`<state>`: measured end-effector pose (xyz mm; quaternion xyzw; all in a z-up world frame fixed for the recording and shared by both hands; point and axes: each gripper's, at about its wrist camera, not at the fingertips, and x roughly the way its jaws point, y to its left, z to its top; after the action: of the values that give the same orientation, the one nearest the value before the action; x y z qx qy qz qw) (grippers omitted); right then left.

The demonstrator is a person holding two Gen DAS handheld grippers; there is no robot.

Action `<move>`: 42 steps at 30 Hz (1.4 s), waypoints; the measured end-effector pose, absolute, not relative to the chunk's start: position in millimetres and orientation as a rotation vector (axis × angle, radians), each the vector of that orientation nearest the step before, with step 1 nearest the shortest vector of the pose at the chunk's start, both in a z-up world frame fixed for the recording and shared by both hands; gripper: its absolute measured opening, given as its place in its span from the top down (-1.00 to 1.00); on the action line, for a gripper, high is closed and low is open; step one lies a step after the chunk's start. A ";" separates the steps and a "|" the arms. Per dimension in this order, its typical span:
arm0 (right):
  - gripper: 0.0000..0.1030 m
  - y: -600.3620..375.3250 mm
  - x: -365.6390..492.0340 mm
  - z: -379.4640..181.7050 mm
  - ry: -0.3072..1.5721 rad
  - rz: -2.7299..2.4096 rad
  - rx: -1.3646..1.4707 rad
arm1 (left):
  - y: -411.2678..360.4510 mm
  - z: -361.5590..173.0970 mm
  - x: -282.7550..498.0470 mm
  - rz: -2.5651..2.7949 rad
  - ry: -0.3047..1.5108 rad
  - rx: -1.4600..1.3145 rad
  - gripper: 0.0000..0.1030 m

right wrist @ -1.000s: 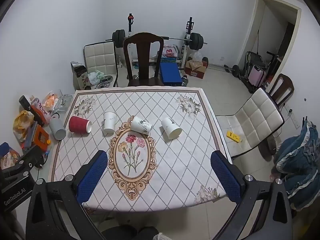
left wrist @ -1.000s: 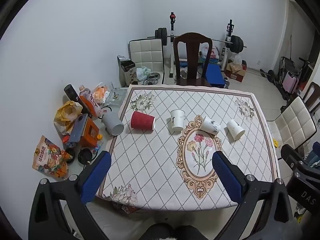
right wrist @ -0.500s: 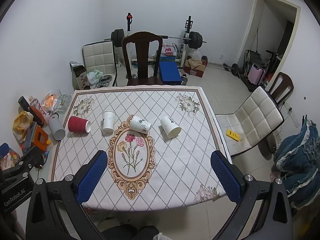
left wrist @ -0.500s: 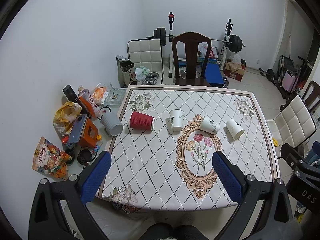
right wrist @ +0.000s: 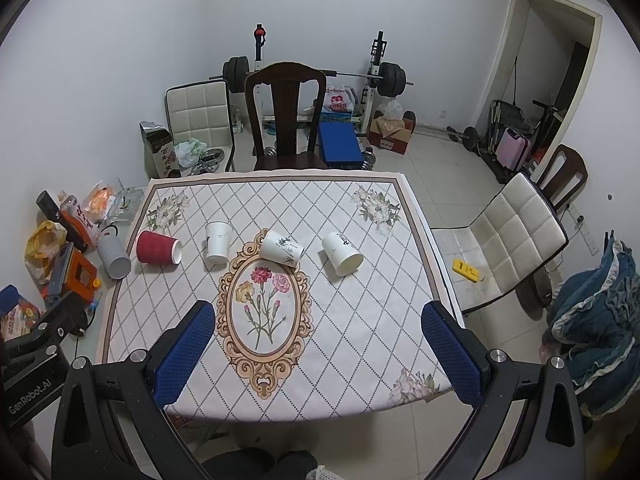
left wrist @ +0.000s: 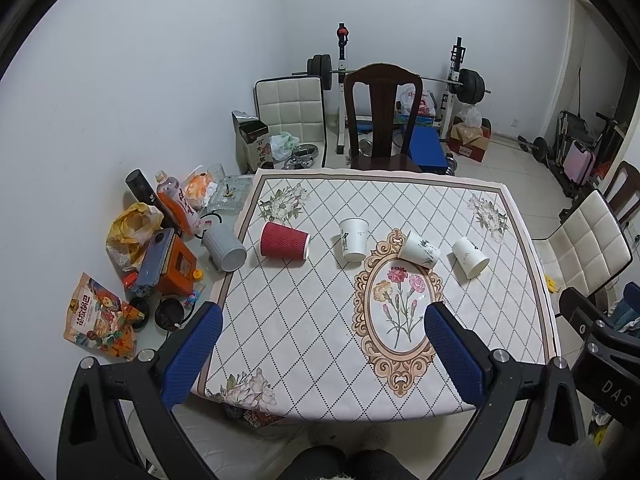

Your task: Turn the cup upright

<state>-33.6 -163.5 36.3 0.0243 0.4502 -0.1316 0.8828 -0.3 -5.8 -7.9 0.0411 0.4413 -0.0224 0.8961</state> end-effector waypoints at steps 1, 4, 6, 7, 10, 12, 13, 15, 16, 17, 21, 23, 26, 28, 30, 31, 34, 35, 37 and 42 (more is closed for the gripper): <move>-1.00 -162.9 -33.4 37.9 0.937 -0.274 0.051 | -5.7 -7.8 0.0 -0.045 0.914 0.086 -1.00; -1.00 -162.6 -34.0 37.4 0.936 -0.272 0.050 | -5.5 -7.7 0.3 -0.046 0.915 0.084 -1.00; -1.00 -161.4 -33.2 40.6 0.935 -0.273 0.049 | -5.4 -7.6 0.5 -0.046 0.915 0.084 -1.00; -1.00 -161.2 -33.8 40.1 0.935 -0.274 0.048 | -5.5 -7.6 0.5 -0.046 0.915 0.084 -1.00; -1.00 -160.4 -32.7 43.1 0.936 -0.274 0.047 | -5.9 -7.4 0.6 -0.045 0.915 0.084 -1.00; -1.00 -160.7 -32.4 43.0 0.938 -0.273 0.047 | -6.7 -7.9 0.7 -0.048 0.917 0.083 -1.00; -1.00 -160.6 -32.6 42.8 0.937 -0.274 0.047 | -6.1 -7.4 0.4 -0.047 0.916 0.084 -1.00; -1.00 -160.5 -32.9 42.6 0.937 -0.273 0.048 | -6.7 -7.7 0.7 -0.047 0.917 0.083 -1.00; -1.00 -160.1 -33.2 42.5 0.938 -0.274 0.047 | -5.4 -7.3 0.8 -0.048 0.918 0.082 -1.00; -1.00 -159.8 -33.4 42.4 0.937 -0.273 0.045 | -5.0 -7.5 1.1 -0.048 0.918 0.081 -1.00; -1.00 -159.9 -33.4 42.4 0.935 -0.272 0.044 | -4.9 -7.7 0.8 -0.049 0.918 0.080 -1.00; -1.00 -158.6 -33.2 43.2 0.935 -0.272 0.044 | -3.7 -8.6 0.4 -0.051 0.918 0.077 -1.00; -1.00 -157.9 -33.2 43.3 0.937 -0.272 0.047 | -3.6 -8.6 0.7 -0.051 0.918 0.076 -1.00; -1.00 -155.7 -33.5 44.3 0.936 -0.271 0.045 | -3.9 -8.6 0.6 -0.051 0.918 0.078 -1.00; -1.00 -156.4 -32.9 43.5 0.936 -0.272 0.044 | -3.7 -9.1 0.8 -0.053 0.920 0.076 -1.00; -1.00 -156.4 -33.2 43.5 0.936 -0.272 0.045 | -3.8 -8.7 0.4 -0.052 0.920 0.075 -1.00; -1.00 -156.6 -33.2 43.2 0.938 -0.272 0.045 | -2.3 -11.1 1.8 -0.055 0.929 0.072 -1.00; -1.00 -156.0 -33.9 42.9 0.940 -0.274 0.045 | -1.8 -12.7 2.6 -0.056 0.932 0.072 -1.00; -1.00 -147.6 -31.3 44.5 0.945 -0.275 0.043 | 1.2 -15.8 5.0 -0.062 0.939 0.069 -1.00; -1.00 -139.1 -24.3 43.0 0.961 -0.283 0.049 | 9.6 -20.1 12.3 -0.074 0.948 0.061 -1.00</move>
<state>-24.3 -139.1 43.0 0.0236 0.4605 -0.1357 0.8769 12.3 9.6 -20.1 0.0296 0.4564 -0.0355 0.8886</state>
